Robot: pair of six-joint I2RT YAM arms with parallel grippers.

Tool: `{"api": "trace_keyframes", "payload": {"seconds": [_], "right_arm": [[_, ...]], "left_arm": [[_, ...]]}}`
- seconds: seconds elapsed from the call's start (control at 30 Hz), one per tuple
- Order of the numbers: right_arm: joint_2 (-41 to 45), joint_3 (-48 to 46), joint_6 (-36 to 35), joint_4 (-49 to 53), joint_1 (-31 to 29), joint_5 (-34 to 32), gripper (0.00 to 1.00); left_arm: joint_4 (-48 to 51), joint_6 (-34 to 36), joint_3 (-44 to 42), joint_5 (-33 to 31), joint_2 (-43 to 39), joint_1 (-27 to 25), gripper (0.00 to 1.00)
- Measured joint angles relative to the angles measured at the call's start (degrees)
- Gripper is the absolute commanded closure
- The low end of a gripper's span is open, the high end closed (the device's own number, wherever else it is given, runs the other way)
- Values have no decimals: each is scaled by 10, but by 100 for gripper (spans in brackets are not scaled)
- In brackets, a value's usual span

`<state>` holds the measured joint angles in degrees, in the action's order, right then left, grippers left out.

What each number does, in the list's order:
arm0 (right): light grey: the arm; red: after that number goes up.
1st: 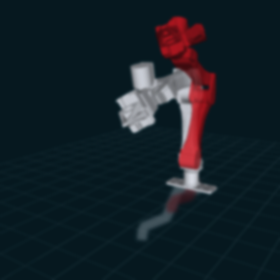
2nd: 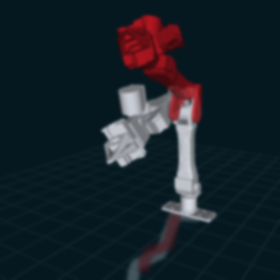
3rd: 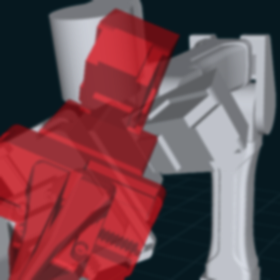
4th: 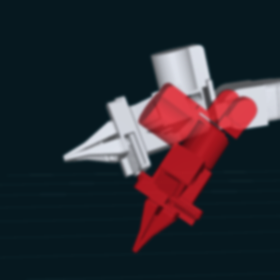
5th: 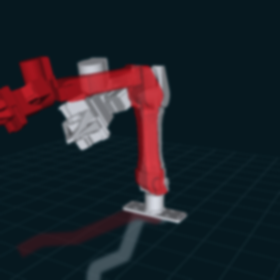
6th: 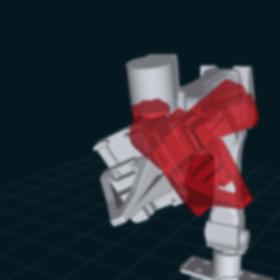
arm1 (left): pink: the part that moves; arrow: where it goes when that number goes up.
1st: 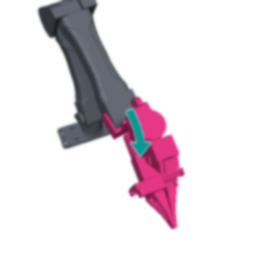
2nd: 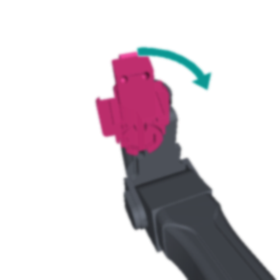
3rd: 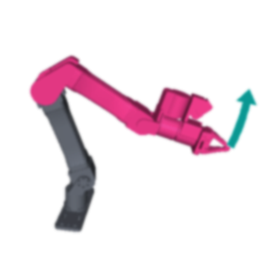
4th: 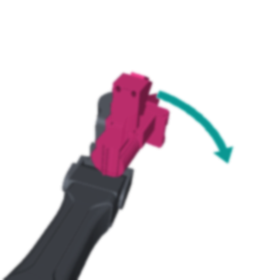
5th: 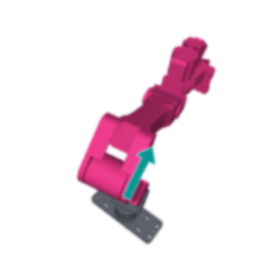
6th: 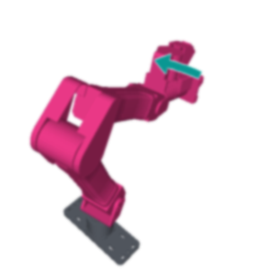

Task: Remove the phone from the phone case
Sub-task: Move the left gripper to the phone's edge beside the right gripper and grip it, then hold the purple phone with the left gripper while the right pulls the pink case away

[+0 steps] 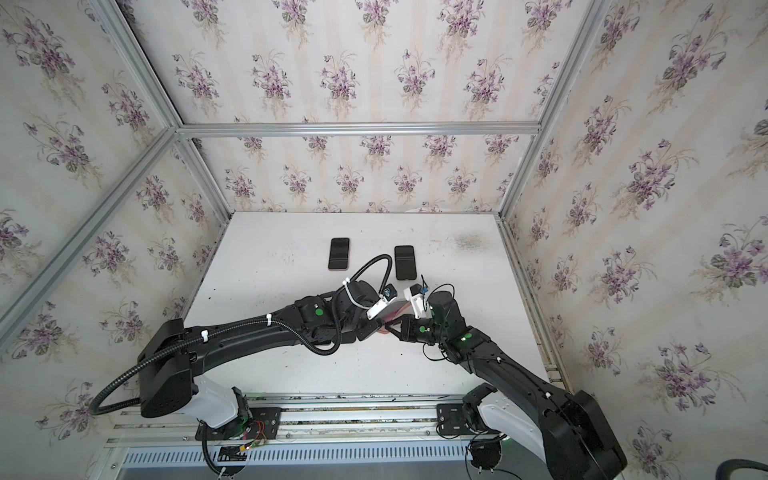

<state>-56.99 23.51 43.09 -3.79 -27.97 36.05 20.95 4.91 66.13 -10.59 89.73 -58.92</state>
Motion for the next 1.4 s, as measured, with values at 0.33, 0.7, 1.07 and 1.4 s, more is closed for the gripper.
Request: {"api": "trace_keyframes", "payload": {"seconds": [0.33,0.7,1.07,1.4], "right_arm": [[-1,0,2,-3,0,5,100],[3,-5,4,5,1,13,100],[-12,-4,-1,52,15,21,100],[-62,16,-31,138,63,27,100]], "left_arm": [[-6,-9,-4,3,0,-15,82],[2,-47,-12,-24,-20,-19,95],[29,-85,-23,-77,-58,-23,97],[95,-111,-16,-163,-45,-51,98]]}}
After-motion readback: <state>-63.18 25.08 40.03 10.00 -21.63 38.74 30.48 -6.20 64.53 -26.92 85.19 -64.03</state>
